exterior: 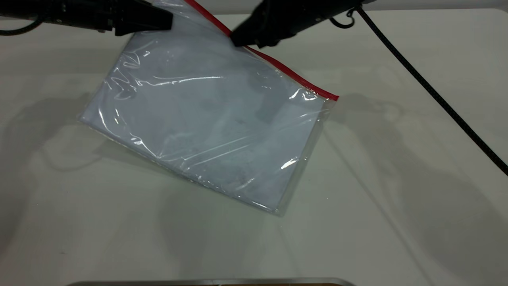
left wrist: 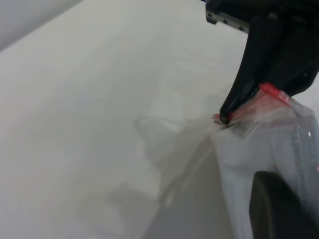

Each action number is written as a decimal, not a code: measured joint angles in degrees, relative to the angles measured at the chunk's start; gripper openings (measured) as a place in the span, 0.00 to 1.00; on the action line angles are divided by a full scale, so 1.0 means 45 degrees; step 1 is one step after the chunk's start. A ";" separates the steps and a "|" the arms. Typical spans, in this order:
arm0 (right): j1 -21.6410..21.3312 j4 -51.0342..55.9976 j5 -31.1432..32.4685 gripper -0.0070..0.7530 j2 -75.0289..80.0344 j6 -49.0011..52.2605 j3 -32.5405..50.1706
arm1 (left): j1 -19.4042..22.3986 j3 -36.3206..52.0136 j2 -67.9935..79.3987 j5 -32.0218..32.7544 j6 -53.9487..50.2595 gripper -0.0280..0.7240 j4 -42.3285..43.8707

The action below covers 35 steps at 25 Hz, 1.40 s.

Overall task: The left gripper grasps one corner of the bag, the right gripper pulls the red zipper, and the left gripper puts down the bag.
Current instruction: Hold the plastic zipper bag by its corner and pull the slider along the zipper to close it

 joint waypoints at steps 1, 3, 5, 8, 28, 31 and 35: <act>-0.0103 -0.0382 -0.0252 0.06 0.0000 0.0209 0.0000 | 0.0072 0.0000 0.0000 0.0015 0.0000 0.11 -0.0108; -0.0461 -0.0918 -0.0538 0.06 0.0109 0.0721 0.0000 | 0.0158 0.0000 0.0000 0.0081 0.0000 0.11 -0.0340; -0.0790 -0.1563 -0.0624 0.06 0.0207 0.1239 0.0000 | 0.0184 0.0000 0.0000 0.0113 0.0000 0.11 -0.0459; -0.1220 -0.2725 -0.0507 0.06 0.0255 0.2172 0.0023 | 0.0184 0.0000 0.0000 0.0192 0.0000 0.11 -0.0518; -0.2523 -0.7698 0.0624 0.07 -0.0001 0.5680 0.0025 | 0.0184 0.0000 0.0000 0.0327 -0.0069 0.11 -0.0552; -0.2539 -0.7685 0.0634 0.10 -0.0728 0.5715 0.0038 | 0.0090 0.0000 0.0000 0.0367 -0.0422 0.11 -0.0400; -0.2539 -0.7054 0.0916 0.14 -0.2098 0.5838 0.0038 | -0.0450 0.0000 0.0244 -0.0150 -0.1001 0.13 -0.0404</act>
